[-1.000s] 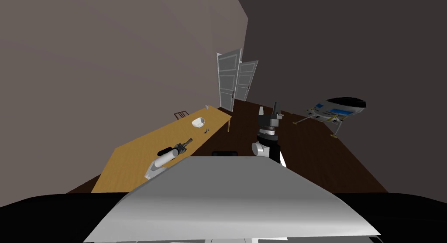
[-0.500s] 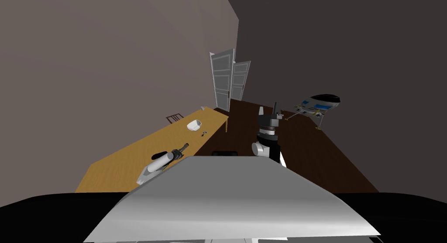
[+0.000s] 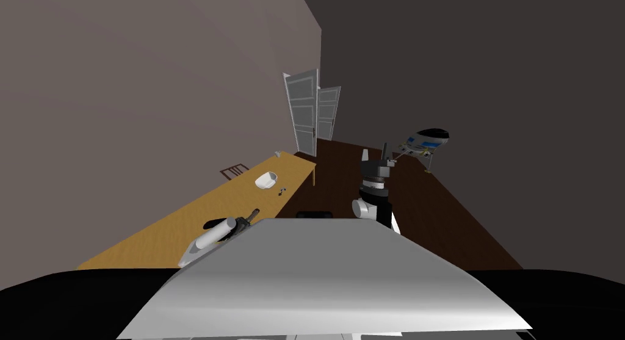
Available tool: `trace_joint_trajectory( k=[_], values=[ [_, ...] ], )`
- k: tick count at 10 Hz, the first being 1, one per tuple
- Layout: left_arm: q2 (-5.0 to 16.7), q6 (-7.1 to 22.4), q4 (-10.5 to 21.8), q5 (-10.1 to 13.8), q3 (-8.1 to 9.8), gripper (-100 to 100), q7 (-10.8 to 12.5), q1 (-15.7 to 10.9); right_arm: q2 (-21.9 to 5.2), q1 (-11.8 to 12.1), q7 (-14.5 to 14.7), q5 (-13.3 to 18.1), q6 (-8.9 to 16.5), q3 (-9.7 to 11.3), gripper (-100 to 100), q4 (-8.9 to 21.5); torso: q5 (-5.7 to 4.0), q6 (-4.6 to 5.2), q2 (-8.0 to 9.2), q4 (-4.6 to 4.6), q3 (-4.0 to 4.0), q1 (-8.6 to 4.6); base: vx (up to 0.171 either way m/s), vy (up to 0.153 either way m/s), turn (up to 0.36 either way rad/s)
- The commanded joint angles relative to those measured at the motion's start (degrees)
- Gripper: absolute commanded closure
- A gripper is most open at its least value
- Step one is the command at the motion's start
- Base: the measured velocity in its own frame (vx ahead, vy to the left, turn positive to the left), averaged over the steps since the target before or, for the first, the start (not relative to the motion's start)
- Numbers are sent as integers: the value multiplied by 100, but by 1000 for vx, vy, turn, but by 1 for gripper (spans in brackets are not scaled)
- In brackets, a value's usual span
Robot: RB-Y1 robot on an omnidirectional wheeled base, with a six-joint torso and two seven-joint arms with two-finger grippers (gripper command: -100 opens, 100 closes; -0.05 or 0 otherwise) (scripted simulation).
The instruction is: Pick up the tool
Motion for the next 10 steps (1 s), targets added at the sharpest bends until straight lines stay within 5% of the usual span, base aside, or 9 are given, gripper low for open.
trace_joint_trajectory(
  k=[1,3,4,5,9,10],
  values=[
    [69,184,151,75,84,-100,-45,45,0,0,0,0,0,0,0,0,0,0,0,0,0,0,74,88,-198],
    [55,208,96,58,79,-100,-20,53,0,0,0,0,0,-1,0,0,3,-2,-5,-2,-3,13,40,71,-52],
    [57,212,109,59,80,0,-24,50,0,0,0,0,0,0,0,0,0,-2,5,1,2,-4,5,9,0],
    [-1,34,297,-2,20,-100,-48,-22,0,0,0,0,0,0,0,0,-3,-2,12,2,7,-18,9,29,23],
    [-80,-162,501,-87,-57,-100,-62,-105,0,0,0,0,0,0,0,0,-1,-2,8,1,4,-9,20,40,11],
    [-82,-179,510,-89,-59,100,-65,-108,0,0,0,0,0,0,0,0,-3,-2,12,2,7,-17,0,0,0]
  ],
)
